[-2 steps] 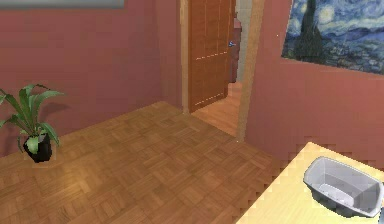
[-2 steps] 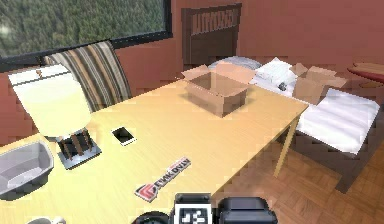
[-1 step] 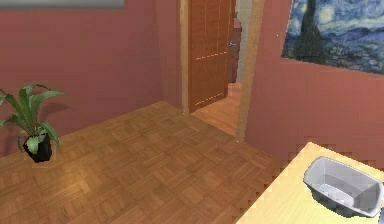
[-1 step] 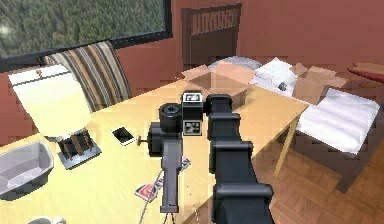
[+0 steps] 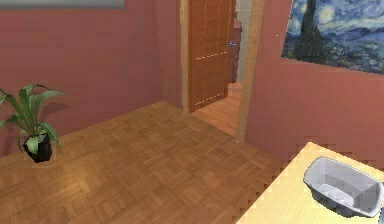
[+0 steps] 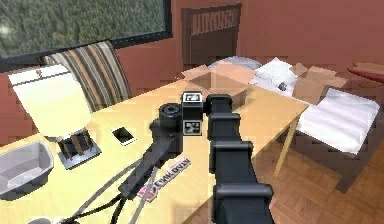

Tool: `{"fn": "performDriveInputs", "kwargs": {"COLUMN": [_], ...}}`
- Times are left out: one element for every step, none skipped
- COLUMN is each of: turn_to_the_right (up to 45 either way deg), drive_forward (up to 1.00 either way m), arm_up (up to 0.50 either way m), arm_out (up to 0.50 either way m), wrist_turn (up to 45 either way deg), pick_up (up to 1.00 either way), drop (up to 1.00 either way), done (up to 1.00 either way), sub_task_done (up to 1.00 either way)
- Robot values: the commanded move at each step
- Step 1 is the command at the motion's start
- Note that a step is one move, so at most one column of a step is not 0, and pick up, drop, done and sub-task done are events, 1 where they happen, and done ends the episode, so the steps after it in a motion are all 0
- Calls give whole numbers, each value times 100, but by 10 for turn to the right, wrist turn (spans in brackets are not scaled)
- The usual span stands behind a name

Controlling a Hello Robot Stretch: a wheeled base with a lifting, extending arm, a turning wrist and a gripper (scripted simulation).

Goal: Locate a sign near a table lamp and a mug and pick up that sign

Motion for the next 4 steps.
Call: {"fn": "performDriveInputs", "kwargs": {"turn_to_the_right": [0, 0, 0, 0], "drive_forward": [0, 0, 0, 0], "arm_up": [0, 0, 0, -30], "arm_out": [0, 0, 0, 0], "wrist_turn": [450, 450, 60, 0], "pick_up": [0, 0, 0, 0], "drop": [0, 0, 0, 0], "done": [0, 0, 0, 0], "sub_task_done": [0, 0, 0, 0]}}
